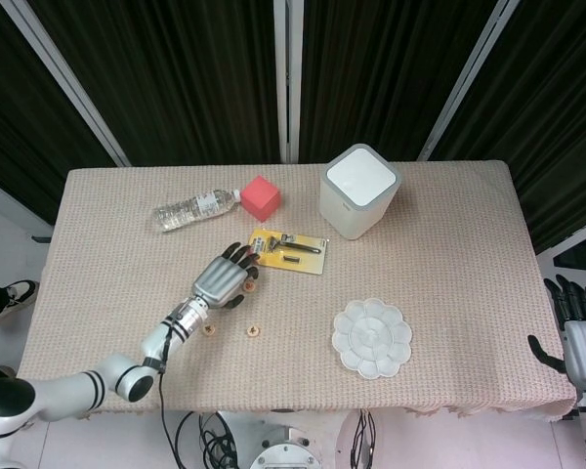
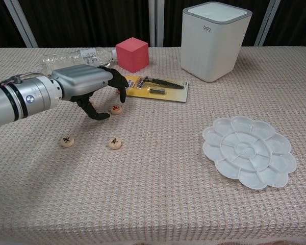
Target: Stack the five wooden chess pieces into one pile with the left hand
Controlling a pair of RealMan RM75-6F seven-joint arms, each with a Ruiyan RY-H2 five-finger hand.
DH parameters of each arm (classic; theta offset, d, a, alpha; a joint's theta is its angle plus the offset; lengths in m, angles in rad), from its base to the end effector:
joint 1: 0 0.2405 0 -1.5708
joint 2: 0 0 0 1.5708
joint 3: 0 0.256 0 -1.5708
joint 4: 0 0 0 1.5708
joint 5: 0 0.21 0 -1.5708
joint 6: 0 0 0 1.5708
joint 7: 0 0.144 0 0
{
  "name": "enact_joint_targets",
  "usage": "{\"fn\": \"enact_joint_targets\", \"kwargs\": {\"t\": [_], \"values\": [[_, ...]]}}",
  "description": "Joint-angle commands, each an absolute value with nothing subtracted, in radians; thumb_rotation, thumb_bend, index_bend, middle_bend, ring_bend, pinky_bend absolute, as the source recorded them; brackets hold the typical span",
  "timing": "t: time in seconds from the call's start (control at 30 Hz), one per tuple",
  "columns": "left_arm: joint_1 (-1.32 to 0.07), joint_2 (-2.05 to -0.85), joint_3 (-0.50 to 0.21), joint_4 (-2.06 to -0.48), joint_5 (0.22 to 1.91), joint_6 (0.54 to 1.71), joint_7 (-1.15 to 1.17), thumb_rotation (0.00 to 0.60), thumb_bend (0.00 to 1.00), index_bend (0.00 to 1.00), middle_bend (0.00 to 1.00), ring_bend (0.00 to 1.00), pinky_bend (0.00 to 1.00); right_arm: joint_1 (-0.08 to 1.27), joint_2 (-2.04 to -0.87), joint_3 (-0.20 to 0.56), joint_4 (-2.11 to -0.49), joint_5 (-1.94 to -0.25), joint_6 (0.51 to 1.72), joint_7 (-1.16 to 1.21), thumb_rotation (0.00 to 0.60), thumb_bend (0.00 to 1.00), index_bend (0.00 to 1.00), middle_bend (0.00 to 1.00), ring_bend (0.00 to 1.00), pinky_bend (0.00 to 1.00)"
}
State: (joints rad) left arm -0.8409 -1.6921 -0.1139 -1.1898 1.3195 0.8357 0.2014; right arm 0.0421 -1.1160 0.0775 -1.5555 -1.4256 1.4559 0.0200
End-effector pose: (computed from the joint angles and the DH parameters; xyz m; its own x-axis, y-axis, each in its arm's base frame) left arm -0.1403 0.3578 -0.0665 0.5900 0.2500 0.7678 0.7331 -0.5643 -0.3796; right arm -0.3389 -0.1731 0.1708 0.4209 -0.0155 0.9070 -0.9010 0.1083 0.4200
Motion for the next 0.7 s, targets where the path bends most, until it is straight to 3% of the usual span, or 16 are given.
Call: {"fn": "enact_joint_targets", "kwargs": {"t": [0.03, 0.7], "values": [[-0.842, -1.697, -0.114, -1.184, 1.321, 0.833, 0.192, 0.600, 0.31, 0.37, 0.12, 0.00, 0.04, 0.043, -1.117, 0.078, -1.555, -1.425, 1.455, 0.020, 0.600, 0.24, 0.00, 0.00, 0.00, 0.00], [-0.847, -1.724, -0.110, -1.137, 1.322, 0.828, 0.176, 0.600, 0.31, 0.42, 0.13, 0.00, 0.04, 0.042, -1.117, 0.078, -1.545, -1.416, 1.446, 0.026, 0.600, 0.24, 0.00, 0.00, 0.00, 0.00]]}}
